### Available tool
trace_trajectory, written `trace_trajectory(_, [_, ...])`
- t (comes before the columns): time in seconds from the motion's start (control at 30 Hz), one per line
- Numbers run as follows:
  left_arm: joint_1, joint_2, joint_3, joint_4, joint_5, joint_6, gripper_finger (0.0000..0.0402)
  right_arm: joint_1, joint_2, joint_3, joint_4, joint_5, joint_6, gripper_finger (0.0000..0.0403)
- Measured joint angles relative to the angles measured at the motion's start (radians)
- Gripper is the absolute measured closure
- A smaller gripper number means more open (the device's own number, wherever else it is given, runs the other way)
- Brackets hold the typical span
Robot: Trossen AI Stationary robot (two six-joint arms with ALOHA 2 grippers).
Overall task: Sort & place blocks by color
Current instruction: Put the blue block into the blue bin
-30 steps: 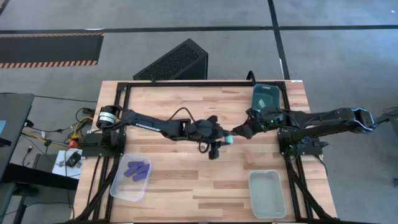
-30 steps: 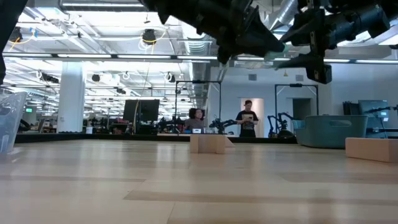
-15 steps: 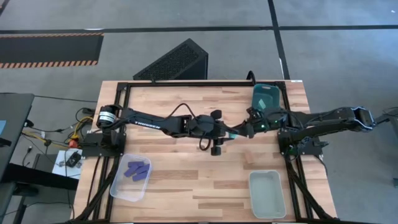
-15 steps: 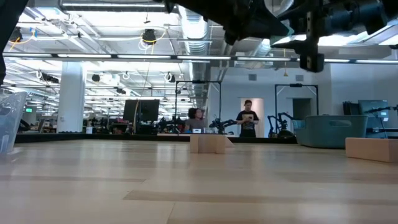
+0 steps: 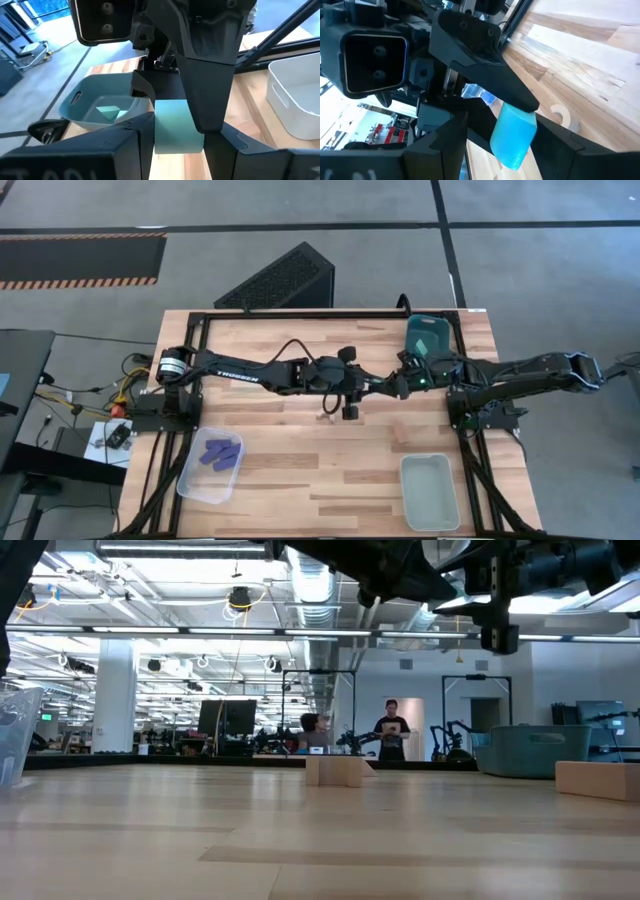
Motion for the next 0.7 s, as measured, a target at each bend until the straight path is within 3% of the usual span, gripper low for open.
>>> trace_trajectory(0.17, [0.003, 0.0, 0.0, 0.002, -0.012, 0.026, 0.0286, -0.013, 0.0, 0.0, -0.002, 0.002, 0.006, 0.0212])
trace_trajectory(0.47, [0.002, 0.0, 0.0, 0.005, -0.072, 0.087, 0.0287, -0.019, 0.0, 0.0, -0.004, 0.014, 0.027, 0.0333])
trace_trajectory(0.7, [0.003, 0.0, 0.0, 0.007, -0.085, 0.096, 0.0287, -0.029, 0.0, 0.0, -0.002, 0.011, 0.025, 0.0334])
